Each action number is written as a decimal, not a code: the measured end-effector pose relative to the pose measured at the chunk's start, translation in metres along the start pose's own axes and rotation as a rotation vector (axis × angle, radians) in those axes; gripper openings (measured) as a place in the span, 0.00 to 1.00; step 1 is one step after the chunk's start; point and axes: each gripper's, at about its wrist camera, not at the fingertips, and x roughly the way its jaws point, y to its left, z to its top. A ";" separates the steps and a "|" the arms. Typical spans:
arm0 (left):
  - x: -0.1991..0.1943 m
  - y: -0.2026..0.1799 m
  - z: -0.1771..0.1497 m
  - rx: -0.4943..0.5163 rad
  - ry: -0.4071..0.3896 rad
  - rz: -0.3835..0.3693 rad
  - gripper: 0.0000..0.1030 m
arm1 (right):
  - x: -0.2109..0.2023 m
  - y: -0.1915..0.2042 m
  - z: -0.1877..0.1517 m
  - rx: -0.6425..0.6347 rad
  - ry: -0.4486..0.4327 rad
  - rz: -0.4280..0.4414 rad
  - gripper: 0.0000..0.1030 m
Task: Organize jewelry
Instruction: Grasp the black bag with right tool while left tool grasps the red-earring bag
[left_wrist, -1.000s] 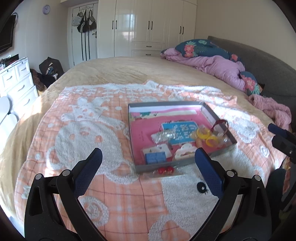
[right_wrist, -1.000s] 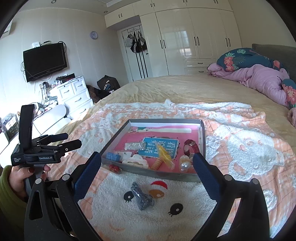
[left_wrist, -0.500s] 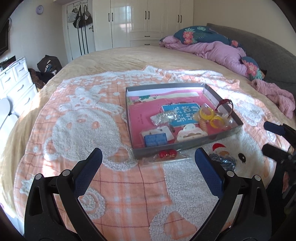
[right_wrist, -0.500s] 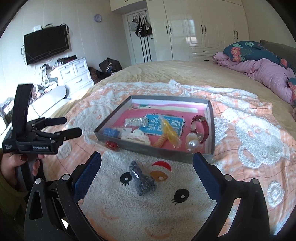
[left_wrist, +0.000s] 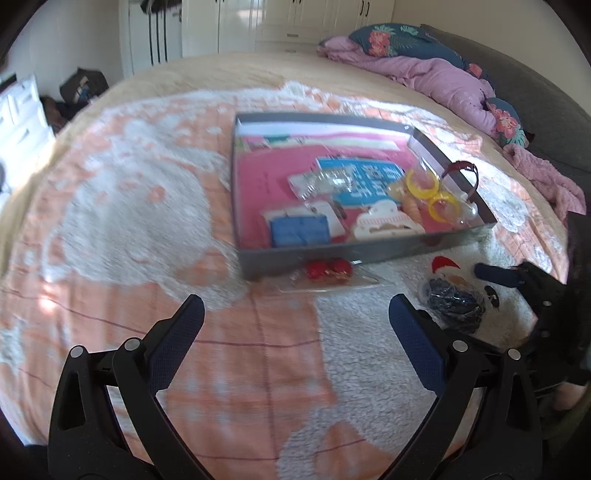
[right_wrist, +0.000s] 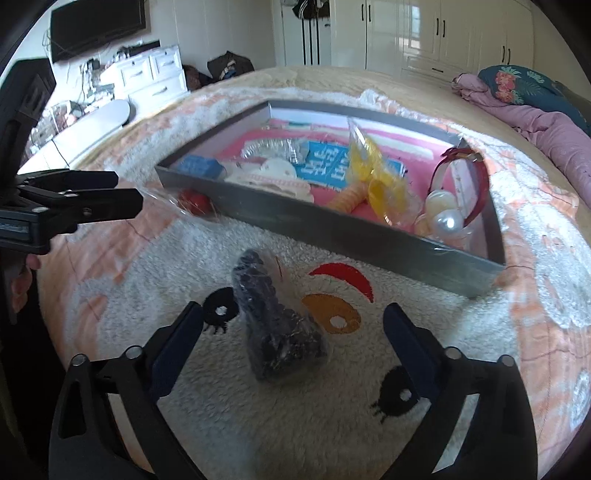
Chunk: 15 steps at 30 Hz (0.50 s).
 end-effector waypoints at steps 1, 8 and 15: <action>0.005 -0.001 0.000 -0.014 0.015 -0.029 0.91 | 0.006 0.000 0.000 -0.010 0.015 0.004 0.80; 0.036 -0.009 0.005 -0.068 0.072 -0.064 0.91 | 0.008 -0.006 0.003 -0.024 -0.019 0.018 0.47; 0.052 -0.019 0.011 -0.045 0.049 0.008 0.91 | -0.001 -0.011 0.003 -0.007 -0.040 0.058 0.37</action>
